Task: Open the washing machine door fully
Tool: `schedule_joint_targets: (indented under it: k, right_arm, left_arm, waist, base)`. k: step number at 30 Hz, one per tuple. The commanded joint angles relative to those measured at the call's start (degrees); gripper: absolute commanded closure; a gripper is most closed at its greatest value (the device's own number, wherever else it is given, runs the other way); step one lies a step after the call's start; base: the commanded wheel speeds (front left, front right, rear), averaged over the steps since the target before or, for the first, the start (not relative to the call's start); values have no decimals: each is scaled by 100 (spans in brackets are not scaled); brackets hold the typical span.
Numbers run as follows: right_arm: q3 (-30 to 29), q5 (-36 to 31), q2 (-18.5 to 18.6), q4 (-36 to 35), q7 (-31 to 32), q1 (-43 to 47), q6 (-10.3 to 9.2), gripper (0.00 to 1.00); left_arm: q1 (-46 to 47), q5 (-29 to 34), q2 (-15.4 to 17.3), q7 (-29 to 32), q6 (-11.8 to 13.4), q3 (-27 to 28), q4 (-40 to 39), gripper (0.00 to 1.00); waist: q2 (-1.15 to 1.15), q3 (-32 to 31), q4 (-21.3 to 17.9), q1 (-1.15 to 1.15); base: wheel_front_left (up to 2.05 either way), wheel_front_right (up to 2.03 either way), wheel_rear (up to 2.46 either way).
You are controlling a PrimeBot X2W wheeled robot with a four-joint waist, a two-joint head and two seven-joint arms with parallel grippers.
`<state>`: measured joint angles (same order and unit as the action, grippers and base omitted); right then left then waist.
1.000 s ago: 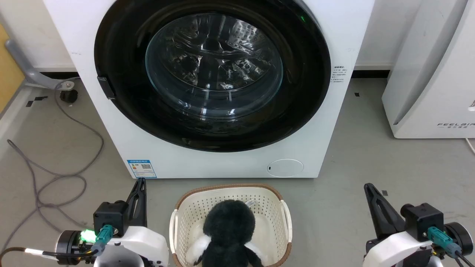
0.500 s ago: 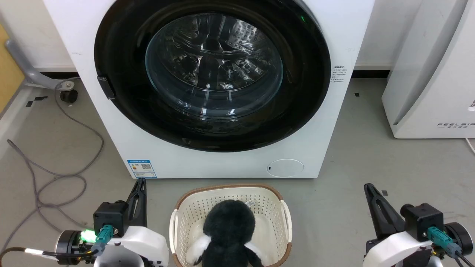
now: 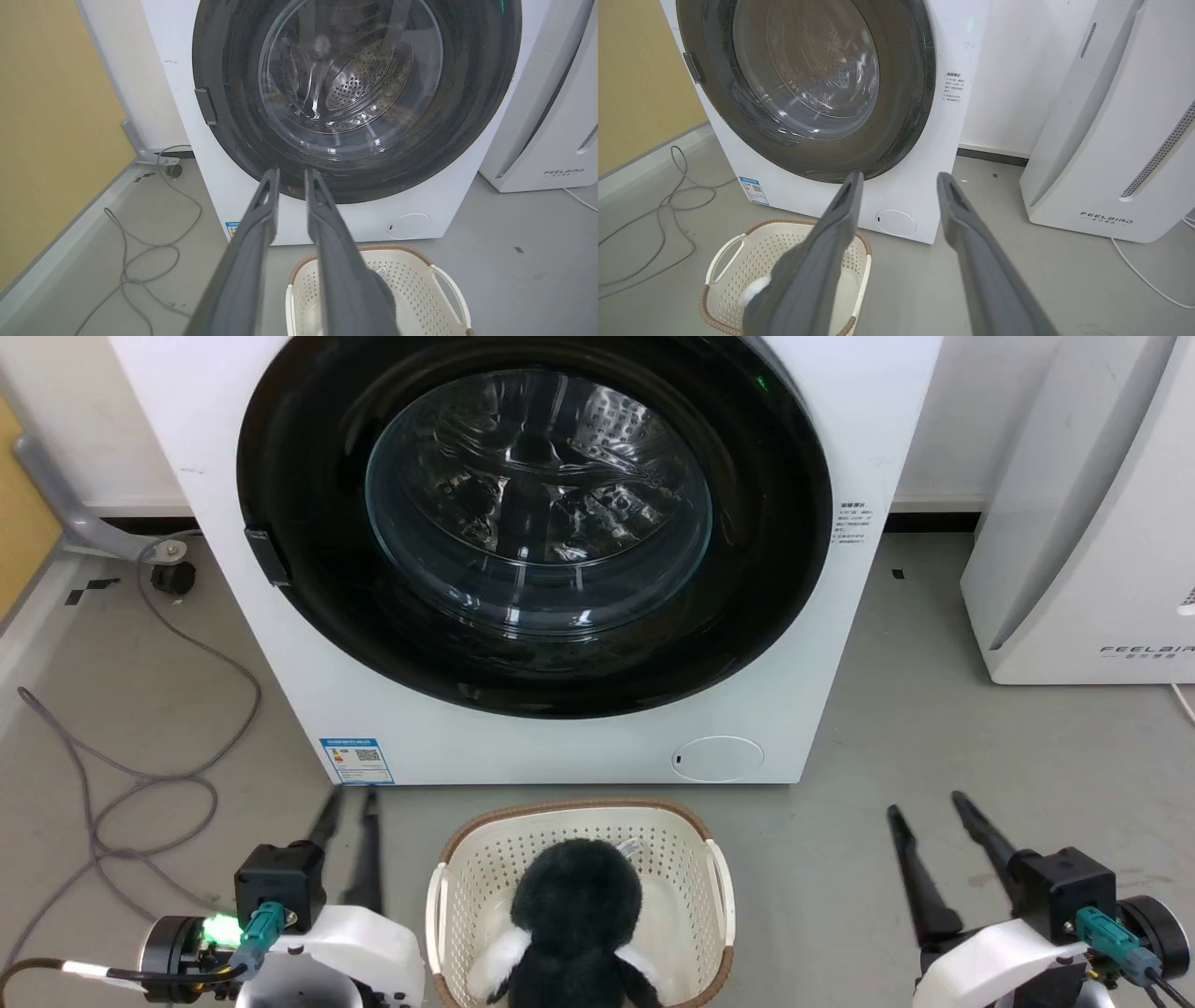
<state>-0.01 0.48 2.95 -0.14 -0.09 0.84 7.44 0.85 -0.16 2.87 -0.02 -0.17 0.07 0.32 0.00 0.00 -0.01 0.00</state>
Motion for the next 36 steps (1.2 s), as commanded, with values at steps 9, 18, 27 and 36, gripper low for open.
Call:
schedule_joint_targets:
  k: [9,18,27,36]
  right_arm:
    - [-58,219,-1,-94,-119,5,0,0]
    - [-98,456,-1,-224,-226,9,1,0]
    - [-98,701,-2,-327,-333,20,1,59]
    - [-287,1560,-2,-329,-440,-22,1,100]
  left_arm:
    - [-1,-47,0,-120,90,-49,9,0]
    - [-5,-87,0,-227,169,-95,7,0]
    - [-8,-126,0,-335,251,-142,10,0]
    - [-9,-160,0,-443,329,-182,12,0]
  waist:
    - [0,13,3,0]
    - [0,24,18,0]
    - [0,39,38,0]
    - [0,56,52,0]
  base:
    - [0,0,0]
    - [0,0,0]
    - [0,0,0]
    - [0,0,0]
